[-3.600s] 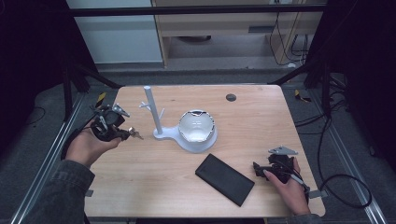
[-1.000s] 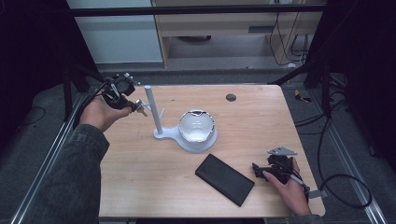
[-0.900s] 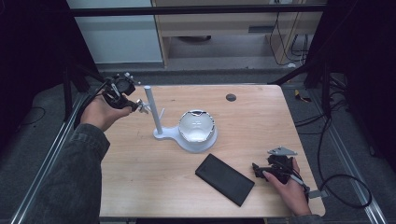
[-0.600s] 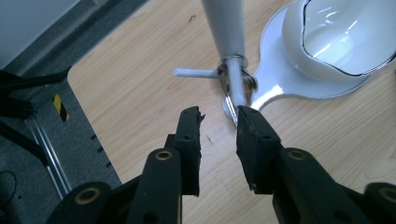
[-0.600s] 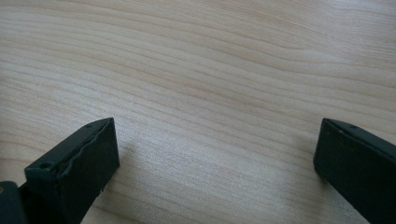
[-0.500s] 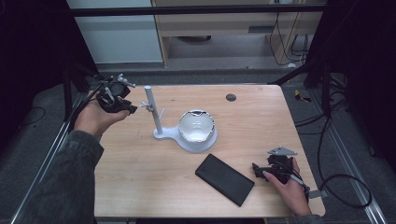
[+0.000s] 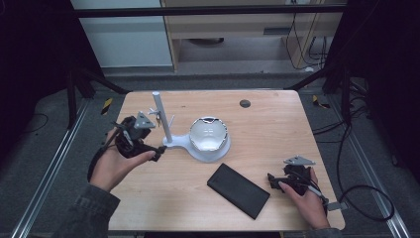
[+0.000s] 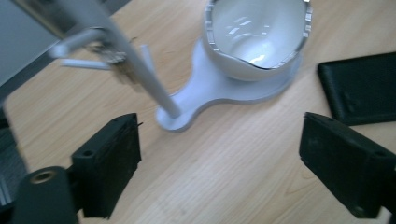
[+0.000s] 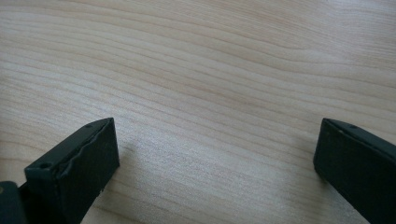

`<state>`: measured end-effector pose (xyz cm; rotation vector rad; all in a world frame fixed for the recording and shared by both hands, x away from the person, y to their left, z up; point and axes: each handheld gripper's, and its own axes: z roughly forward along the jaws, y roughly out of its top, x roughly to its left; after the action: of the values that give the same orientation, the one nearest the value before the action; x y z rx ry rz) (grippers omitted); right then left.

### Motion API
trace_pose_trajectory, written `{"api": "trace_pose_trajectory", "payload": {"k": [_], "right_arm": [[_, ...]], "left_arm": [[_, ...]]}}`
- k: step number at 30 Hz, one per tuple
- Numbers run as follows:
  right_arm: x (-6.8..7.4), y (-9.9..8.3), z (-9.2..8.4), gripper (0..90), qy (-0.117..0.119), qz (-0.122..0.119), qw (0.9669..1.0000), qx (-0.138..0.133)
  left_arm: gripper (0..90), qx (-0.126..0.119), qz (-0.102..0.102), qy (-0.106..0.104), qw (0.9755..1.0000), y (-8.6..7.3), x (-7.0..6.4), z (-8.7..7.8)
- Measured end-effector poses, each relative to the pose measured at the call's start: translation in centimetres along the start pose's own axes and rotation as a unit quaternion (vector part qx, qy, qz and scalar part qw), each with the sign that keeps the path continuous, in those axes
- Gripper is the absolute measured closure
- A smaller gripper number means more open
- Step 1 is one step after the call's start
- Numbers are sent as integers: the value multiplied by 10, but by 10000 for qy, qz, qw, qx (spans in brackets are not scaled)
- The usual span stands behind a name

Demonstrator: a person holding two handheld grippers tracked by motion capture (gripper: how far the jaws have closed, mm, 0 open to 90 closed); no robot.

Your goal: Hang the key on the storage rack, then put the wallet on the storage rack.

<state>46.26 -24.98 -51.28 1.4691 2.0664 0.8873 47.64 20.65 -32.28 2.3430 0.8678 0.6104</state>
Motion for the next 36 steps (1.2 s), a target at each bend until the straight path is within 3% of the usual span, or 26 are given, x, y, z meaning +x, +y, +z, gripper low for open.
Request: {"api": "trace_pose_trajectory", "payload": {"k": [5,11,17,19,22,26,28,29,30,31,35,36], "right_arm": [[0,0,0,5,0,-2,10000,0],[0,0,0,5,-3,2,10000,0],[0,0,0,5,-19,-26,10000,-6],[0,0,0,5,-4,2,10000,-4],[-1,-1,0,6,-16,-39,10000,-6],[0,1,-4,84,129,-84,9999,-45],[2,4,-13,242,220,-142,9992,-305],[4,6,-17,285,241,-220,9986,-419],[4,6,-17,285,241,-220,9986,-419],[9,7,-23,341,303,-336,9970,-623],[14,6,-29,399,309,-500,9955,-745],[14,6,-30,428,285,-567,9948,-792]], "left_arm": [[89,-228,144,-420,9988,-11,-36,22],[122,-38,219,-785,9967,-22,-64,51],[142,-7,226,-984,9949,-29,-76,70],[140,126,416,-1011,9939,-31,-81,84],[146,60,379,-1151,9926,-29,-84,96],[261,36,443,-1293,9906,-22,-89,108],[405,-30,501,-1346,9896,-22,-93,109],[492,-30,501,-1346,9896,-22,-93,109],[492,-54,494,-1395,9890,-23,-94,109],[589,-143,392,-1470,9883,-25,-95,109],[759,-83,411,-1415,9890,-26,-95,108],[774,-94,324,-1423,9892,-29,-96,105]]}}
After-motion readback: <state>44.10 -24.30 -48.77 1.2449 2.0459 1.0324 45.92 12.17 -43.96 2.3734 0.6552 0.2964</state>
